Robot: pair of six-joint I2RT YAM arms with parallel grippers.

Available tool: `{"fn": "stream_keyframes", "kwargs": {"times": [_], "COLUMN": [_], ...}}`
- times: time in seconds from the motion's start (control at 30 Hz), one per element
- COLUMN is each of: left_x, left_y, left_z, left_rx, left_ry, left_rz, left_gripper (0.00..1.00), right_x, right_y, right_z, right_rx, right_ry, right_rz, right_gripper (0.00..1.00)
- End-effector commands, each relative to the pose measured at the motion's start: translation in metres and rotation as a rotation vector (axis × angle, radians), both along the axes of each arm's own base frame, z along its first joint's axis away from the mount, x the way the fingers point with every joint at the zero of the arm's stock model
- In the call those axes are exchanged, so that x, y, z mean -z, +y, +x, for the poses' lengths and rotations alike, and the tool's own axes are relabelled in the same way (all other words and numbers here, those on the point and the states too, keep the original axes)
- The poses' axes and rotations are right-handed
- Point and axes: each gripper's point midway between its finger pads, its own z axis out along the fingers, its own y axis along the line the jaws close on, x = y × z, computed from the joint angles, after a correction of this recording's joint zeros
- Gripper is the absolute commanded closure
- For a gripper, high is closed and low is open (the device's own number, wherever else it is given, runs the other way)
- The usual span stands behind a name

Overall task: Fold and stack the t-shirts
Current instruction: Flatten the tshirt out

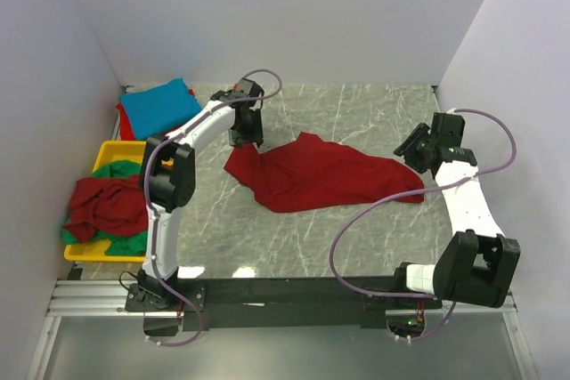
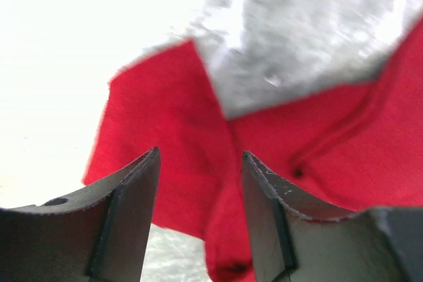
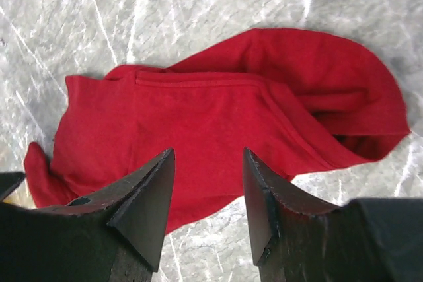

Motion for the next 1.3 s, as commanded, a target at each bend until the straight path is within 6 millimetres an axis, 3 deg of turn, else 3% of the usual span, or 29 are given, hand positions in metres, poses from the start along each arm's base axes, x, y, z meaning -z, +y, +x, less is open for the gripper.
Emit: {"fn": "stream_keyframes", "kwargs": {"times": [0.0,0.33,0.87,1.03,1.13,1.27], "left_x": [-0.009,0.010,0.041,0.051,0.050,0.048], "left_y": [0.017,0.008,0.007,0.009,0.013,0.017], "left_z": [0.022,0.050,0.064,0.059,0.055,0.051], "left_rx": [-0.026,-0.011,-0.034,-0.034,-0.037,-0.037], "left_ry": [-0.060,-0.103,-0.097,-0.073,-0.073,-0.068], "left_rz": [0.029,0.026,0.048,0.061,0.071,0.081], "left_gripper": [0.43,0.48,0.55,0.65,0.69,0.83], "right_x": [-0.002,-0.003,-0.001,-0.004,-0.005,-0.001], "right_y": [0.009,0.024,0.049,0.066,0.092,0.121], "right_z": [0.009,0.023,0.022,0.025,0.028,0.043], "right_rx": [-0.047,-0.102,-0.197,-0.277,-0.362,-0.463], "right_ry": [-0.037,-0.042,-0.031,-0.018,-0.021,-0.020], "right_rz": [0.020,0.053,0.057,-0.019,-0.051,-0.042], "right_gripper": [0.48,0.48,0.48,0.48,0.48,0.48]}}
